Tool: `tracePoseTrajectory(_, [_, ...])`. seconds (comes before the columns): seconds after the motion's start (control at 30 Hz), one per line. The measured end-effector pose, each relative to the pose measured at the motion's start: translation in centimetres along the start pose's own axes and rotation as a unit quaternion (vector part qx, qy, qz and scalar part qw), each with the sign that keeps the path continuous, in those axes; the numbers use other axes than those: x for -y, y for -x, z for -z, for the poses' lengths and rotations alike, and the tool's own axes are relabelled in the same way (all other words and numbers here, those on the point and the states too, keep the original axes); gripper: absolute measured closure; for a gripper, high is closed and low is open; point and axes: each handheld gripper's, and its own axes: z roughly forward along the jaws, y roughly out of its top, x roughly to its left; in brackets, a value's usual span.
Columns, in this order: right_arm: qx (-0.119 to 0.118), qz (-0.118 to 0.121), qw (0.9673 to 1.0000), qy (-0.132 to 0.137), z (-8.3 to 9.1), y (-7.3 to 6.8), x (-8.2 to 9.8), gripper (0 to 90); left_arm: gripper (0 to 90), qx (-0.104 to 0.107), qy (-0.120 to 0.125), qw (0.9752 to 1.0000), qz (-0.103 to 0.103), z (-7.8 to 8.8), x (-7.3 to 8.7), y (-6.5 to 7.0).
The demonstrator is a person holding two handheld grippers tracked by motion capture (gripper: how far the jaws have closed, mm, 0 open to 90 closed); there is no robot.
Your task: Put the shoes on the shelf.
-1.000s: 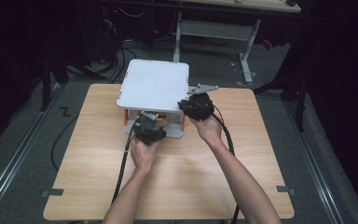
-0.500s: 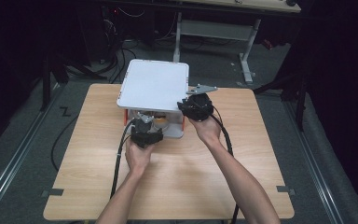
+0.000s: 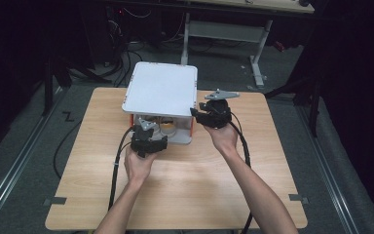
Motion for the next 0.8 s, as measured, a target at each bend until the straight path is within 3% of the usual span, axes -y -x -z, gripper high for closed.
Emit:
tracePoseTrajectory(0.13, [-0.005, -0.006, 0.9999, 0.012, 1.1, 0.5, 0.3, 56.0, 30.5, -0.001, 0.011, 0.9999, 0.003, 0.9, -0.1, -0.2])
tracePoseTrajectory(0.27, [-0.012, -0.019, 0.9996, 0.019, 2.2, 1.2, 1.1, 54.9, 31.1, -0.003, 0.015, 0.9997, 0.021, 1.7, -0.2, -0.6])
tracePoseTrajectory(0.43, [-0.009, -0.021, 0.9997, 0.013, 3.1, 2.0, 2.1, 53.9, 31.3, 0.0, 0.03, 0.9992, 0.028, 2.8, -0.2, -1.0])
tracePoseTrajectory(0.57, [-0.008, -0.021, 0.9997, 0.014, 3.8, 2.4, 2.8, 53.6, 33.3, 0.015, 0.039, 0.9987, 0.029, 3.7, -0.1, -1.1])
tracePoseTrajectory(0.8, [-0.009, -0.026, 0.9994, 0.02, 5.6, 3.2, 4.0, 52.8, 31.1, 0.014, 0.058, 0.9975, 0.039, 5.4, 0.2, -1.8])
